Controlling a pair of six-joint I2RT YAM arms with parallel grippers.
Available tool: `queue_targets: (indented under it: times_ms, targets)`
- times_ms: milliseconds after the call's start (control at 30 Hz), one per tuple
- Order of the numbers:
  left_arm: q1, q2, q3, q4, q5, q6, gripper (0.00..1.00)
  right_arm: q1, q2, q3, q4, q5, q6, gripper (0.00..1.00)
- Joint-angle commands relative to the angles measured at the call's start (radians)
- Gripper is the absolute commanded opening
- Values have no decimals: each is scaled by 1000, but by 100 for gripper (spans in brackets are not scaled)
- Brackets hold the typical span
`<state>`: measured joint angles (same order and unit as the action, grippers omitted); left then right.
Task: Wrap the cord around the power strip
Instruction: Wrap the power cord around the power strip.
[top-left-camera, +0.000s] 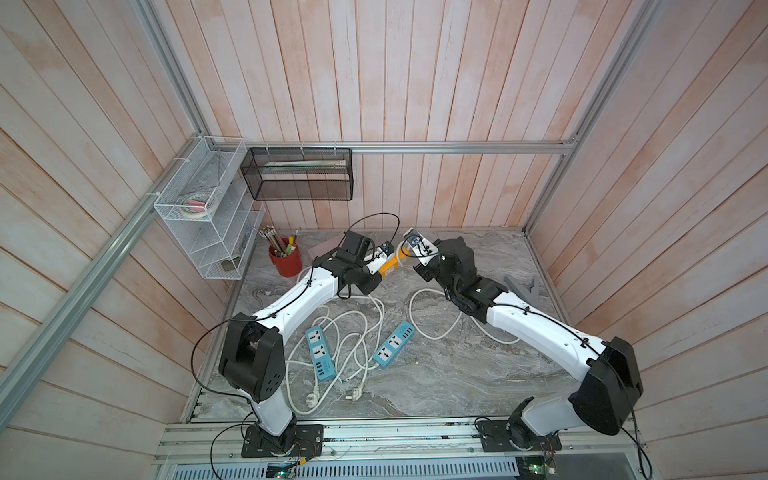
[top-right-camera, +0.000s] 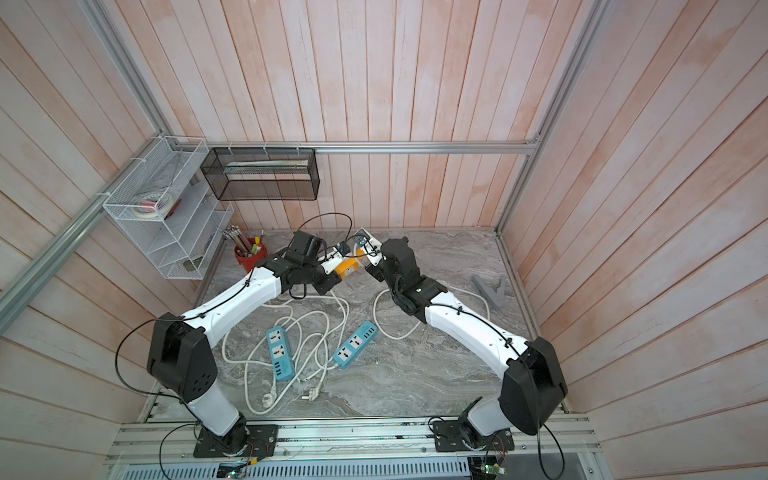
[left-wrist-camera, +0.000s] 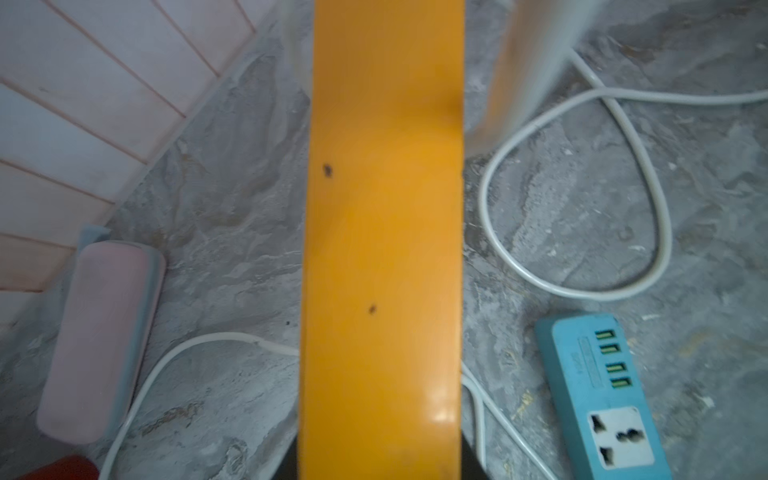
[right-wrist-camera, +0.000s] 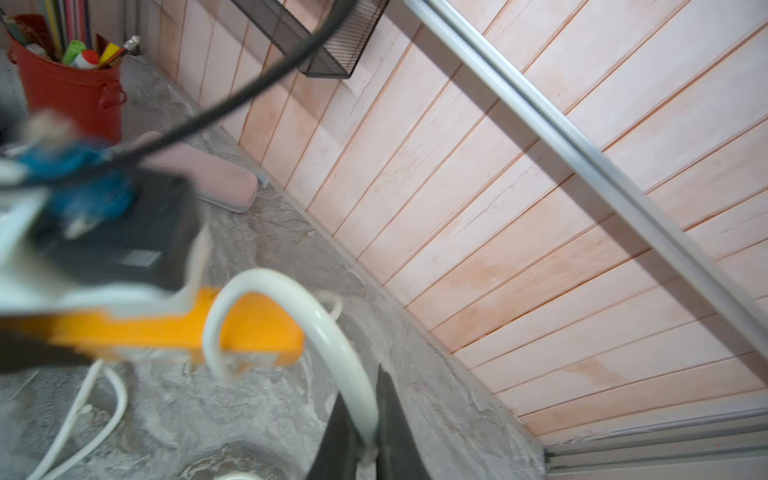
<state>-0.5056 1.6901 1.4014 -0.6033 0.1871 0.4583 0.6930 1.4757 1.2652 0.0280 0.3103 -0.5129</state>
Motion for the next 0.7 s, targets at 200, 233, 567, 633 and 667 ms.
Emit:
queue_targets:
  times_ms: [200,233,567,633,667]
  targets:
    - [-62,-220,-142,42,418,214,0,-92,194,359,-327,-245,-75,0]
    - [-63,-228,-143,42,459,213,0,-114,210,384,-352,-300,-62,0]
    - [-64,-348,-231,420,575,-13,0,-315,244,275,-88,-840,297,55]
    - [-64,-343,-230,459,551,-56,0,-329,226,166,62,-827,397,69]
    - [-64,-338,-225,469,542,-75,0,-337,225,128,116,-824,440,74]
